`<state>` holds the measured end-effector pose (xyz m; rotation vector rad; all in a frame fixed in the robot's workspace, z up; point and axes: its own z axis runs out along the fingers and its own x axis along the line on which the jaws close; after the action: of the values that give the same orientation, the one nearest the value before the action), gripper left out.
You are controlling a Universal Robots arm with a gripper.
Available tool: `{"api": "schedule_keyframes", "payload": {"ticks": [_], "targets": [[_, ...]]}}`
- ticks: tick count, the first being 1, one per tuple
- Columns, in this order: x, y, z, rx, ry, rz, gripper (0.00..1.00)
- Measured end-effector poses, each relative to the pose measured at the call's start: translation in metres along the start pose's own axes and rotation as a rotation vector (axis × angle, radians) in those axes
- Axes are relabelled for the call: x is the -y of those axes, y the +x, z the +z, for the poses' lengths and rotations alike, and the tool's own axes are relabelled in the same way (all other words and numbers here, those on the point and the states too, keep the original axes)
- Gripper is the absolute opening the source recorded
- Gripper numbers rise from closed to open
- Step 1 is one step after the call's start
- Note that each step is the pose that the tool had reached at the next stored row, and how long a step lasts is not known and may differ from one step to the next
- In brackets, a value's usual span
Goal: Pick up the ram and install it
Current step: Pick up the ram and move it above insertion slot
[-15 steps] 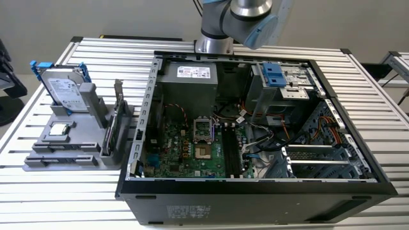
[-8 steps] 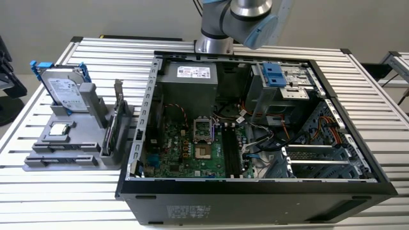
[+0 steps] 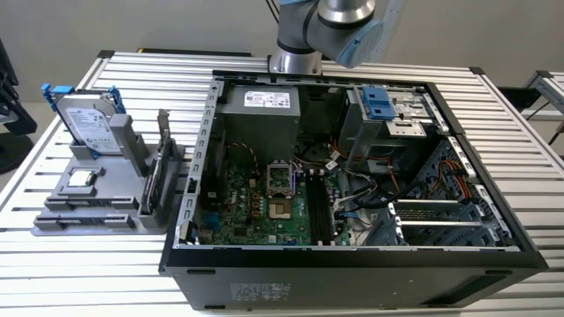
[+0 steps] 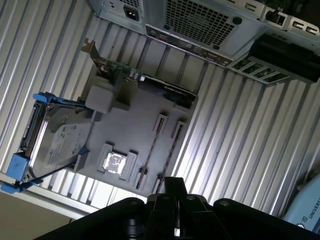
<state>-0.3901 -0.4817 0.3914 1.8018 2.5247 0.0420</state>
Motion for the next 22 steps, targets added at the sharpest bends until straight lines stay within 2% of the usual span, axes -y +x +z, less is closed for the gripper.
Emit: {"api": "schedule_keyframes", "payload": {"ticks": [14, 22], "targets": [[0.0000, 0.0000, 0.0000, 0.0030, 0.0016, 0.069, 0.00], [0.0002, 0.0001, 0.0000, 0.0063, 0.0033, 0.145, 0.00]]}}
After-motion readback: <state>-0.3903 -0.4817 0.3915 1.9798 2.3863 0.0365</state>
